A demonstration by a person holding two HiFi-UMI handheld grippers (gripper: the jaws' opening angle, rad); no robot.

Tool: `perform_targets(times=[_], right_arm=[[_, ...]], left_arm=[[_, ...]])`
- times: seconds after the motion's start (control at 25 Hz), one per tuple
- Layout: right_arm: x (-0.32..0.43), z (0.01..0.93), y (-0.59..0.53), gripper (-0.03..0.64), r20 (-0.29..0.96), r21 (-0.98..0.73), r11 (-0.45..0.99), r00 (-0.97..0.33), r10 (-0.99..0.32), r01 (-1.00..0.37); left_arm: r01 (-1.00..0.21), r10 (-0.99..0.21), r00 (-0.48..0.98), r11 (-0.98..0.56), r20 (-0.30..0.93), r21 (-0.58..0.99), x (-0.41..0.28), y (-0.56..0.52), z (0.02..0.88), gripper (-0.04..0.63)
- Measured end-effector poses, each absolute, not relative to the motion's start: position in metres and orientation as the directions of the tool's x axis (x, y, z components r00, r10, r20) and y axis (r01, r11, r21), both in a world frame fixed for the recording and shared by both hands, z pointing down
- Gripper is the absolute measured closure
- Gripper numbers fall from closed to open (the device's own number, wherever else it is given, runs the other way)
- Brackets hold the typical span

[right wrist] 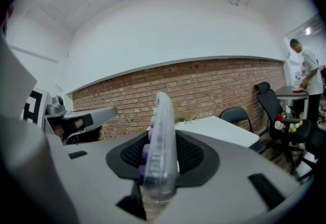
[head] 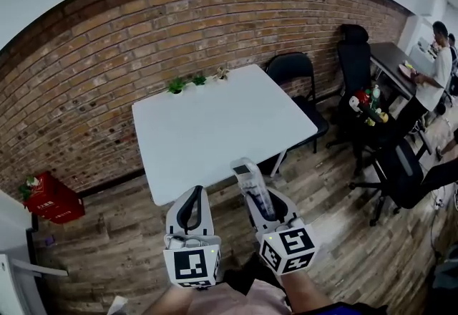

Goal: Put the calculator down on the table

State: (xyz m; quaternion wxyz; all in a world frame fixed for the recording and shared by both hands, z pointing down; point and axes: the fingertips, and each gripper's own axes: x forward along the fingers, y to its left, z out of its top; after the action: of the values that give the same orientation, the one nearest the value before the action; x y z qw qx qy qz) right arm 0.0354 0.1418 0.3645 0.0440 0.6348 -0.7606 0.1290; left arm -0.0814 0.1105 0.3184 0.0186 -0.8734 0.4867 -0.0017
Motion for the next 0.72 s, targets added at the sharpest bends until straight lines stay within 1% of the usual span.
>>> perform_targets(times=[0.12, 0.4, 0.72], right_arm=[[0.043, 0.37, 0.124, 0.48, 0.235, -0.151, 0.153, -0.186, -0.954, -0.977], [0.078, 0.389, 0.064, 0.48, 0.251, -0.175, 0.149, -0.19, -0.949, -0.973], [0.116, 0.411, -0.038, 0.48, 0.294, -0.203, 0.213, -0.267, -0.918, -0.956]], left_arm=[[-0.841, -0.844, 0.536, -0.536, 0.022, -0.07, -0.073, 0.093, 0.332, 0.583], [-0.844, -0.848, 0.526, -0.53, 0.064, -0.083, -0.041, 0.033, 0.351, 0.583], [-0.884, -0.889, 0.45, -0.457, 0.085, -0.099, -0.012, -0.064, 0.361, 0.583]])
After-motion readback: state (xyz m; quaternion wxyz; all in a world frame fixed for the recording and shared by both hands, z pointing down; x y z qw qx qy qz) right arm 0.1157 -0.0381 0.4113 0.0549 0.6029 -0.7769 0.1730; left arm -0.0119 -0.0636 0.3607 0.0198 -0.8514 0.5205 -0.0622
